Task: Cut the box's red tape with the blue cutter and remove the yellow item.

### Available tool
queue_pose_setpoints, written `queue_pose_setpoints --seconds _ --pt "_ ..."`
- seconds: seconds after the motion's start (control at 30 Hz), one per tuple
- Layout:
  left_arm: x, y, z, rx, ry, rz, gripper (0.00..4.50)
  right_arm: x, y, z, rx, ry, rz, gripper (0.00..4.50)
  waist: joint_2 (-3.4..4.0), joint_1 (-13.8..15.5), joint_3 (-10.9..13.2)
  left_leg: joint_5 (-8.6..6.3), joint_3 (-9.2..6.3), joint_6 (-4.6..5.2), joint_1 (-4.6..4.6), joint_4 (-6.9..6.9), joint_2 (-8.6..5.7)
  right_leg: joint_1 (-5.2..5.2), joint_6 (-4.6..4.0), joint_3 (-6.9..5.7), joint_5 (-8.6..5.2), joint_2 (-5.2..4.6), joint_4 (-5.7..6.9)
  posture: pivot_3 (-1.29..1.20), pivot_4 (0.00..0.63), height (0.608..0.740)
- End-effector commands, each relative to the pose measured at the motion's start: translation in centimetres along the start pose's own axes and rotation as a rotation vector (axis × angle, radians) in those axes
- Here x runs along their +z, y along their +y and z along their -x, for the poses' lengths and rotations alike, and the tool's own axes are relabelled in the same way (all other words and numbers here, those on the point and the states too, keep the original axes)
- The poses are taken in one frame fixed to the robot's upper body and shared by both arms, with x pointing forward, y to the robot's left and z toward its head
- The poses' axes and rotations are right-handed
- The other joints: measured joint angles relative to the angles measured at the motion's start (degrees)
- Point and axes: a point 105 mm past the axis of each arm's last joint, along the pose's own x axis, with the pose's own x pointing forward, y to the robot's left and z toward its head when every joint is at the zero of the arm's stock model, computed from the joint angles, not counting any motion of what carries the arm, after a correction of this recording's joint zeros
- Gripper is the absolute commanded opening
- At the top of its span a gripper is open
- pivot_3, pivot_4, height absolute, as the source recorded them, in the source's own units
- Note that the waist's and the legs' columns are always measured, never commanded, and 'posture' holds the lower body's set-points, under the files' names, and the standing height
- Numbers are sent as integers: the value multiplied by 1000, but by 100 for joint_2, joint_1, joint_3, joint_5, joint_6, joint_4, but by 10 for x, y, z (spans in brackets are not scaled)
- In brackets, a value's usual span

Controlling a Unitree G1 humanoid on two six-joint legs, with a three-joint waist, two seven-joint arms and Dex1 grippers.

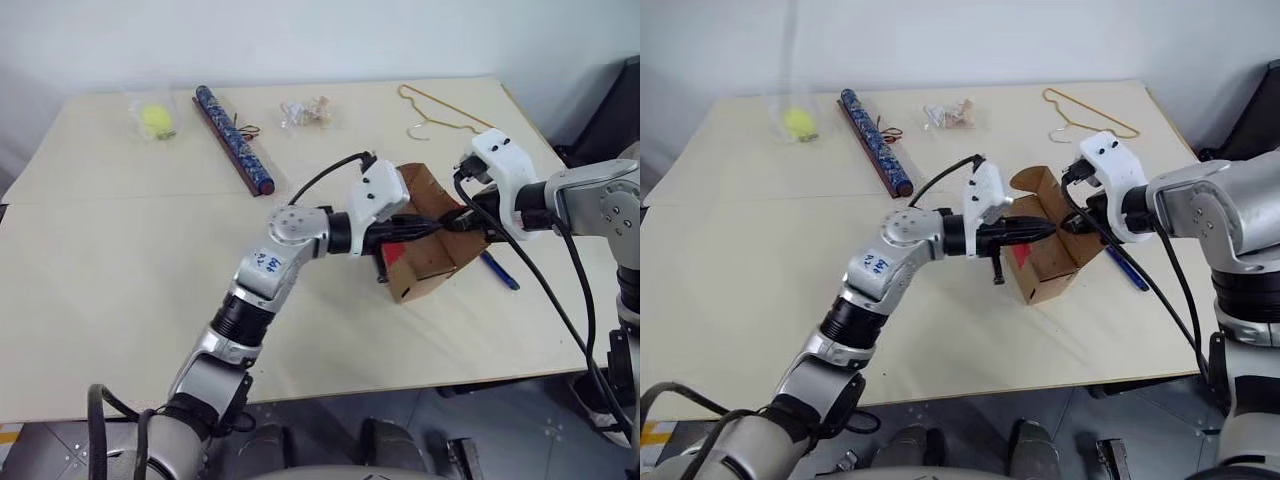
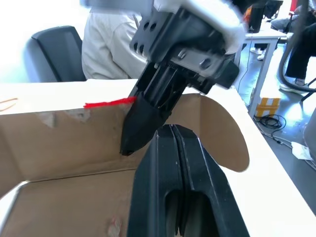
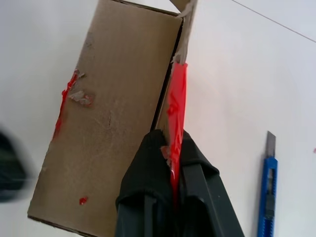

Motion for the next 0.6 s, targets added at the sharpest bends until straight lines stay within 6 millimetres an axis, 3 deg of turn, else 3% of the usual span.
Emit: queue_pose_setpoints --seconds 0.03,0.37,0.6 --pt "-8 1 -3 3 67 -77 0 9 1 11 -12 -56 22 21 0 -9 0 0 3 0 1 -3 0 -2 0 1 0 0 0 0 150 740" --pt "-44 8 9 54 243 -50 0 1 3 18 21 -22 34 21 0 24 0 0 -2 0 3 -1 0 3 0 1 0 0 -1 0 150 740" --pt "-54 8 38 68 314 34 0 -8 -19 20 -13 4 28 21 1 5 0 0 0 0 17 -2 1 11 0 5 0 0 3 0 150 740"
